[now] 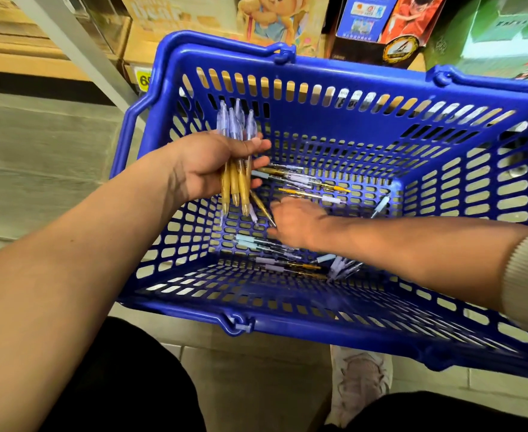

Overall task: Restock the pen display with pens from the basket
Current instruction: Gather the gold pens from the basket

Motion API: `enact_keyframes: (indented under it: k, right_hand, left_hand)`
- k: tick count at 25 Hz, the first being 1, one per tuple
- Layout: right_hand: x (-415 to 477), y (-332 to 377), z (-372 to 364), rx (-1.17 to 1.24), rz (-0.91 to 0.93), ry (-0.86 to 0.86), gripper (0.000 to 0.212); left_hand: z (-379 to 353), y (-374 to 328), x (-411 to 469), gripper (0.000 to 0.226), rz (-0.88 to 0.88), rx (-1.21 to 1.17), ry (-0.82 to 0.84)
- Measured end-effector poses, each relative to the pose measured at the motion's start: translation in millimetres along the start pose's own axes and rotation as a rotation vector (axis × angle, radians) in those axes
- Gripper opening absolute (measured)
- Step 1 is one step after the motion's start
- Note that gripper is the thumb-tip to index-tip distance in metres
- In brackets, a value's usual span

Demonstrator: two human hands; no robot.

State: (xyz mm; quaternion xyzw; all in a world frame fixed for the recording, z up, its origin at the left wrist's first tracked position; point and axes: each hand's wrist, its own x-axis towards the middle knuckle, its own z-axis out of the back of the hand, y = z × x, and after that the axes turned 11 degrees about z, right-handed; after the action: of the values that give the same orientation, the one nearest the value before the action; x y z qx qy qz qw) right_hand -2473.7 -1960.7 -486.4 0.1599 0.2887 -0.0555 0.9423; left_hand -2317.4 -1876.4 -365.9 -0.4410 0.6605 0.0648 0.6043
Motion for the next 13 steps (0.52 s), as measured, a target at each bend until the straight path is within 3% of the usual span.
enact_keyframes:
  k: [2,6,8,13]
  right_hand:
    - [2.4,6.5,-4.5,0.091,-0.008,0.045,0.034]
    - [5.8,-0.2,1.1,0.089,-0.115,0.049,0.015]
    - [3.0,-12.1,6.8,0.122,-0.169,0.028,0.019]
    - [-7.5,-38.1,24.1,0.369,-0.105,-0.079,0.022]
  left_hand:
    - [1.2,1.3,-2.2,0.020,-0.005,-0.011,0.020]
    - [6.2,1.9,-6.0,0.010,-0.011,-0.060,0.034]
    - [7.5,1.4,-7.6,0.013,0.001,-0.051,0.044]
    - [6.0,1.5,-11.9,0.018,-0.002,-0.042,0.078]
